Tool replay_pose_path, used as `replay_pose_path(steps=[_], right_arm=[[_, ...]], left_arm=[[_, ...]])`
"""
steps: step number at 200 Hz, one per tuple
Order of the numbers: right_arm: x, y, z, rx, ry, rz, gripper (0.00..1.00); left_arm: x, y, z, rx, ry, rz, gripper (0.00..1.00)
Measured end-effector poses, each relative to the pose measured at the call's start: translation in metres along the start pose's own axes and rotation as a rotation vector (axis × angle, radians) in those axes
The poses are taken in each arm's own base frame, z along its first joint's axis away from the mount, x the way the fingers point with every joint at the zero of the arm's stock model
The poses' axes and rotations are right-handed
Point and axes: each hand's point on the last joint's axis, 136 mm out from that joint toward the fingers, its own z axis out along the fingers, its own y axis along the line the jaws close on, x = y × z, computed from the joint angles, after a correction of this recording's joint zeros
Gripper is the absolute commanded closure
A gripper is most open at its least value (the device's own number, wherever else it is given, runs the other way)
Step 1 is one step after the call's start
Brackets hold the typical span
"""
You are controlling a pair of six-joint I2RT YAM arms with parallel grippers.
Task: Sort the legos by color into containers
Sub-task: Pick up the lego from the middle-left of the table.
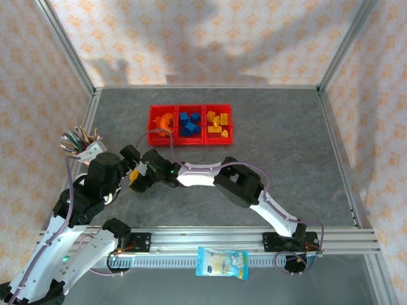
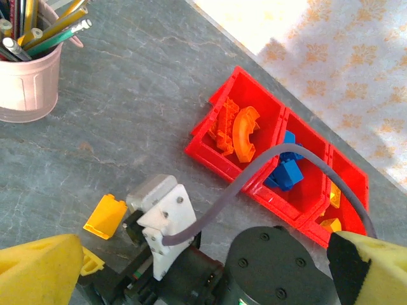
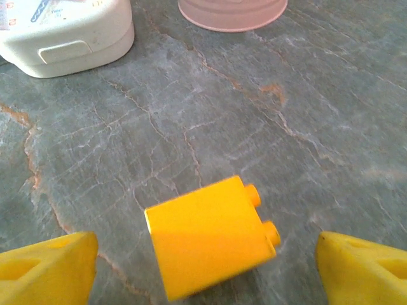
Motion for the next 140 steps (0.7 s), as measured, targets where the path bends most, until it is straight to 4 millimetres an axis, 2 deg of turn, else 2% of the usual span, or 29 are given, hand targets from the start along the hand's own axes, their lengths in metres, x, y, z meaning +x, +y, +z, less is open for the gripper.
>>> replay_pose_path(steps=[37,101,140], right_arm=[[0.000,0.002,0.011,-0.022,0.020,-0.040,0.27],[0.009,0.006,0.011,-0.047,0.051,-0.061,0.54],[0.013,0.006,0.000,-0.047,0.062,-0.055,0.59]], left_arm=[[0.000,0.000,0.001,-0.003,0.002,0.002,0.01],[0.001,0.000,0.001,-0.005,0.003,0.003,0.01],[0.001,0.000,0.001,-0.004,0.003,0.004,0.01]])
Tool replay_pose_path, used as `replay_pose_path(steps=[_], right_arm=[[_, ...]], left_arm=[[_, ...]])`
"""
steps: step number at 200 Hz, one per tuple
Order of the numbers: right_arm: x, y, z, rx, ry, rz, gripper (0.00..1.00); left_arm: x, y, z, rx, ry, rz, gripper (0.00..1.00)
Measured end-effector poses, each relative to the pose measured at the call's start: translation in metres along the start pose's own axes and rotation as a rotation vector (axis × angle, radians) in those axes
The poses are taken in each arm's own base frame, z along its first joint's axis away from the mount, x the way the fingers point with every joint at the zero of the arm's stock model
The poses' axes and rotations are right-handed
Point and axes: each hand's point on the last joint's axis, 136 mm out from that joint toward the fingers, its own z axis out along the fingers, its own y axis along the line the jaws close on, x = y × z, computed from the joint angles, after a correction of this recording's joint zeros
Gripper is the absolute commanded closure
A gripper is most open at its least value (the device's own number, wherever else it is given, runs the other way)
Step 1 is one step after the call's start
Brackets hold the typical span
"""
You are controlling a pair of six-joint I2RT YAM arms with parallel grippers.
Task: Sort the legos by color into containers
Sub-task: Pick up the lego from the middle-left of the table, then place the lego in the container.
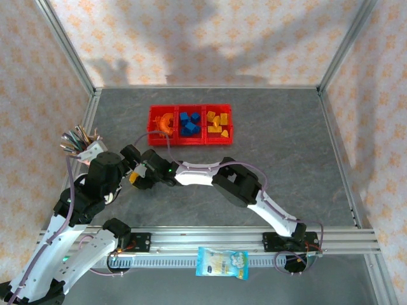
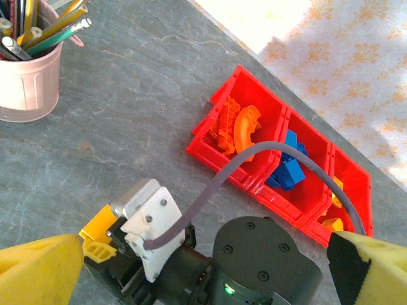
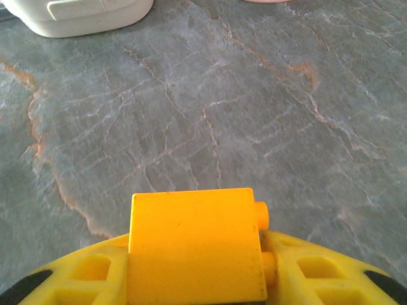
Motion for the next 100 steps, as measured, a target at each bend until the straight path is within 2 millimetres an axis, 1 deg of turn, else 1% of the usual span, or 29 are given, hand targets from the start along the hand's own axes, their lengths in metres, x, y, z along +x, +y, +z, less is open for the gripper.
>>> replay_pose_path(steps=[28,40,56,68,82,100], right_arm=[[0.001,-0.001,-0.027,0.000,0.001,0.032,0.59],[-0.003,-0.006,-0.043,0.012,-0.014,0.053,0.59],[-0.008,-0.016,-0.069,0.036,-0.038,0.088,0.60],[-0.013,-0.029,-0.091,0.066,-0.062,0.126,0.60],[-0.019,-0.049,-0.120,0.106,-0.092,0.178,0.60],[-0.024,-0.086,-0.161,0.183,-0.144,0.260,0.59]], left_arm=[[0.000,0.000,0.000,-0.001,0.002,0.004,0.01],[0.001,0.000,0.001,-0.004,0.004,0.009,0.01],[0.001,-0.002,0.003,-0.007,0.010,0.016,0.01],[-0.001,-0.006,0.003,-0.004,0.011,0.020,0.01],[-0.003,-0.013,0.005,0.007,0.010,0.023,0.01],[-0.003,-0.023,0.010,0.028,0.017,0.030,0.01]])
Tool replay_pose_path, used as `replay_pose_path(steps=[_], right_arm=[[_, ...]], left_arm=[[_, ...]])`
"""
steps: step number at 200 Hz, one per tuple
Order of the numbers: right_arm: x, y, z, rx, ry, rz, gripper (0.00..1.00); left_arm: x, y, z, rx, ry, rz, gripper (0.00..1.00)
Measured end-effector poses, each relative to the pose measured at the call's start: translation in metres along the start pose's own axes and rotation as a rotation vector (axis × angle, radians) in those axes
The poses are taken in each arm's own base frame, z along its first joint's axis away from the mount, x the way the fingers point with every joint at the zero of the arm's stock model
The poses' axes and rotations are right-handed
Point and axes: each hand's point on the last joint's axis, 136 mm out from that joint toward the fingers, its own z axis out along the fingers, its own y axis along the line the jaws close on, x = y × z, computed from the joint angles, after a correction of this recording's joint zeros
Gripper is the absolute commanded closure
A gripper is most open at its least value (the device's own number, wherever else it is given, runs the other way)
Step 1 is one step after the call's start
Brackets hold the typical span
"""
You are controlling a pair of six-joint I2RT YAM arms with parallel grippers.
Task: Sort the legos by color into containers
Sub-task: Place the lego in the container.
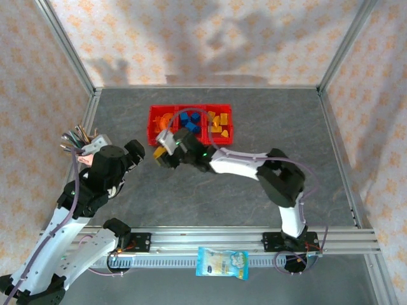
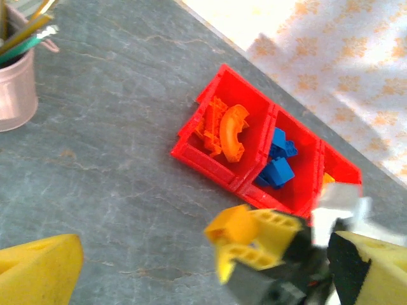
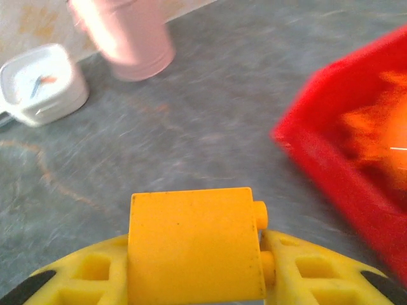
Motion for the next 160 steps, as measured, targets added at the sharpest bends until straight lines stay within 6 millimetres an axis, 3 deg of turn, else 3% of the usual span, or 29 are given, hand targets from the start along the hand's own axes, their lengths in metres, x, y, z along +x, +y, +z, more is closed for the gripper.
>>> replay_pose_path(steps=[27,55,85,113,160], right_arm=[[-0.020,-0.070,-0.046,0.148,-0.065,0.110,0.59],[-0.019,-0.135,-0.068,0.299,-0.064,0.207,0.59],[-0.002,-0.187,-0.074,0.417,-0.025,0.292,0.59],[0.001,-0.231,-0.070,0.521,-0.004,0.344,0.58],[-0.005,-0.278,-0.061,0.645,-0.003,0.372,0.57]], left_arm=[[0.003,-0.016,0.012,0.034,0.019,0.006,0.01],[0.010,-0.033,0.029,0.068,0.050,0.025,0.01],[0.023,-0.048,0.050,0.091,0.094,0.048,0.01],[0.026,-0.060,0.059,0.124,0.105,0.047,0.01],[0.021,-0.070,0.062,0.154,0.086,0.036,0.01]])
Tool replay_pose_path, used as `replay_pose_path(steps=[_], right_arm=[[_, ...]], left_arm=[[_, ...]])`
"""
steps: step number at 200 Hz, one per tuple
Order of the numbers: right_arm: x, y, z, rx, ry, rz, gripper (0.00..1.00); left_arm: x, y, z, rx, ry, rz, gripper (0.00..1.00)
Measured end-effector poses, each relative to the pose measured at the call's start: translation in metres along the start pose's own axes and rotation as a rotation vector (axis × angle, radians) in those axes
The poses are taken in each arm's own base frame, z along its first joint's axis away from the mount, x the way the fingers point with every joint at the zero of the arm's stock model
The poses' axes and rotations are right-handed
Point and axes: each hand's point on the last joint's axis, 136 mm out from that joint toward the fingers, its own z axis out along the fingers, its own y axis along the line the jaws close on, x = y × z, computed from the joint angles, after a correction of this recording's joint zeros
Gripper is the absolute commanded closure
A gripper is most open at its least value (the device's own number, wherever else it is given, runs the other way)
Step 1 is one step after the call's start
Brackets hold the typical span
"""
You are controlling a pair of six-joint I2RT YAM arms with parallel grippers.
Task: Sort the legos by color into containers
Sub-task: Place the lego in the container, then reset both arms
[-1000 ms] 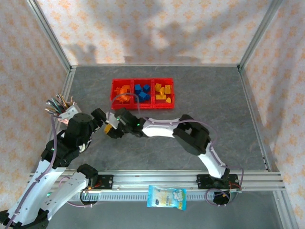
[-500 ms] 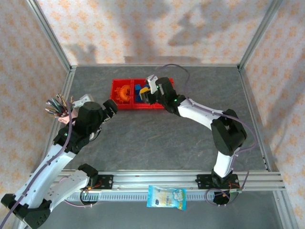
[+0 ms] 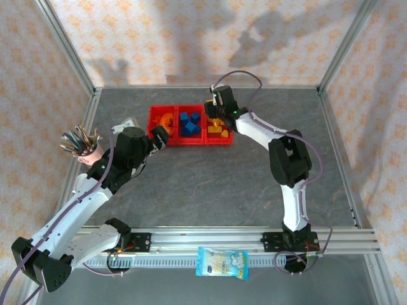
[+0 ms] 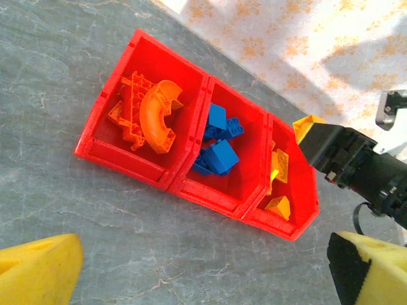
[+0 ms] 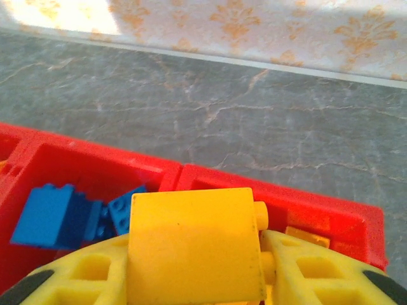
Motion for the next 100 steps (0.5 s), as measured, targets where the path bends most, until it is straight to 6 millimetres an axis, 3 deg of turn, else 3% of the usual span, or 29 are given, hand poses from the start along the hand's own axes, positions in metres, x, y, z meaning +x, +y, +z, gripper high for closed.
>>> replay_pose_path(steps=[13,29,69,82,100], right_arm=[[-0.001,-0.003,0.008,0.019,0.003,0.002,0.53],[0.006,-0.007,0.014,0.040,0.024,-0.001,0.40],[0.009,-0.013,0.012,0.077,0.036,0.012,0.21],[0.007,-0.016,0.005,0.091,0.029,0.021,0.15],[0.004,-0.025,-0.022,0.121,0.012,0.044,0.07]], left_arm=[[0.001,0.000,0.001,0.001,-0.001,0.000,0.01],[0.004,0.003,0.003,-0.005,0.003,0.002,0.00],[0.005,0.006,0.005,-0.016,-0.001,0.010,0.01],[0.002,0.008,0.005,-0.029,-0.014,0.023,0.01],[-0.005,0.013,0.008,-0.063,-0.057,0.055,0.01]])
